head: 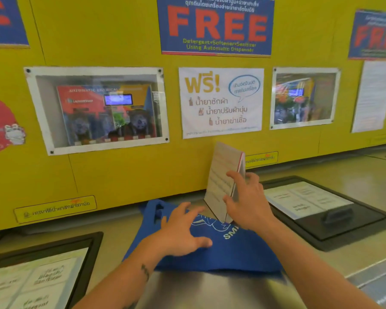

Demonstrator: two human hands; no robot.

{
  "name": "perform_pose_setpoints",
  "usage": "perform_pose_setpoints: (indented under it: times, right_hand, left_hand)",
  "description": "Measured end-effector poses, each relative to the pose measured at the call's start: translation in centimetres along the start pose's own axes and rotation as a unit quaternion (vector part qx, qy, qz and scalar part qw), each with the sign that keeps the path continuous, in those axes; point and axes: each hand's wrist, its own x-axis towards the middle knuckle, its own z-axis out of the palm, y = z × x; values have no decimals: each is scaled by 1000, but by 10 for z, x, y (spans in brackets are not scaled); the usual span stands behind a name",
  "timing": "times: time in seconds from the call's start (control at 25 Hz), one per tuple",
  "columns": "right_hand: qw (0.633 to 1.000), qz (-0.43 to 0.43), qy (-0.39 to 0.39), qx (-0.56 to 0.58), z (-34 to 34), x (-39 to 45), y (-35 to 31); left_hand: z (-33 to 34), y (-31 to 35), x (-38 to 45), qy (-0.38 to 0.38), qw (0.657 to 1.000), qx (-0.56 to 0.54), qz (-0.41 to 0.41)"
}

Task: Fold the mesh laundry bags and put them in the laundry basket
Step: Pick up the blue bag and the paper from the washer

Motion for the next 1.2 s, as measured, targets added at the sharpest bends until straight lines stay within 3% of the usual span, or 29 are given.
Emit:
perform_pose_setpoints:
  times: [0.12, 0.24, 0.4, 0.72, 0.88, 1.04, 1.2]
  right_hand:
    - [1000, -3, 21, -5, 15, 7, 4]
    - [998, -14, 55, -14, 25, 11, 6]
    - [997, -10, 75, -25, 25, 20, 8]
    - [975, -83, 83, 187, 25, 22, -30]
    - [972, -61, 29, 223, 60, 18, -57]
    - [969, -60, 13, 237, 83, 18, -74]
    - [958, -120, 23, 260, 101, 25, -116]
  left_hand:
    - [16, -12, 6, -26, 998, 25, -52]
    - [19, -16, 7, 14, 997, 53, -52]
    - [13, -25, -5, 106, 992, -62, -22]
    - [-48, -68, -57, 256, 966, -32, -14]
    - [-71, -92, -93, 307, 951, -22, -29]
    - [-82, -119, -128, 396, 911, -94, -67]
    - [-100, -137, -163, 473, 868, -106, -107]
